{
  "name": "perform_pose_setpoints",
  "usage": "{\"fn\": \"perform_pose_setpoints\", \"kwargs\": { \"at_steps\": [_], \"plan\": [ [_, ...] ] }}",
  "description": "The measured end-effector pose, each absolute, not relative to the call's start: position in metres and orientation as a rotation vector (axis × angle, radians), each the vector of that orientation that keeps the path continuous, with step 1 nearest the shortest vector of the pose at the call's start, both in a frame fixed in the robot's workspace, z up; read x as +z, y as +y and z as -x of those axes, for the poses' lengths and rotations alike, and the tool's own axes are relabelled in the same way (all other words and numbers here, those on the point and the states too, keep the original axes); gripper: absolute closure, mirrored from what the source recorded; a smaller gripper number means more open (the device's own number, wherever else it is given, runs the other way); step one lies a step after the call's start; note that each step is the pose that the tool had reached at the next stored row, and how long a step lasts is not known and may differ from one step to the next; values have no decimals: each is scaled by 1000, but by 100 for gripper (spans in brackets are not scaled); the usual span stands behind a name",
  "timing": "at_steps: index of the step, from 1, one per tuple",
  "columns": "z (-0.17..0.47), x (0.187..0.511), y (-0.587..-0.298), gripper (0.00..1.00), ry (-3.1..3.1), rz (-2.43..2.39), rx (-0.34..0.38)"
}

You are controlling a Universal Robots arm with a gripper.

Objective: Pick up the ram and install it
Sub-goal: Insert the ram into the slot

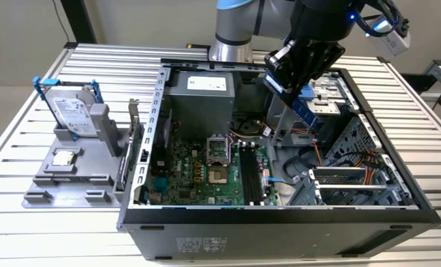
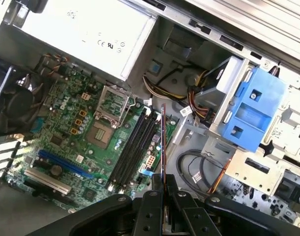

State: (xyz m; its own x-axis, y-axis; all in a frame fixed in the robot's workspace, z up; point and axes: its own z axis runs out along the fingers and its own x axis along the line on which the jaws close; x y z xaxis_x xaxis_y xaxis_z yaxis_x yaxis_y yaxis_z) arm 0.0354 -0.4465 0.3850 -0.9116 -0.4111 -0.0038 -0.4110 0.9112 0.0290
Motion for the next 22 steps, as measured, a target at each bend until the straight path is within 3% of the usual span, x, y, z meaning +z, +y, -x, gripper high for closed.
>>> {"fn": "perform_pose_setpoints", "kwargs": {
  "at_steps": [22],
  "plan": [
    [-35,385,-446,100,-3110,-443,-46]
  ]
}}
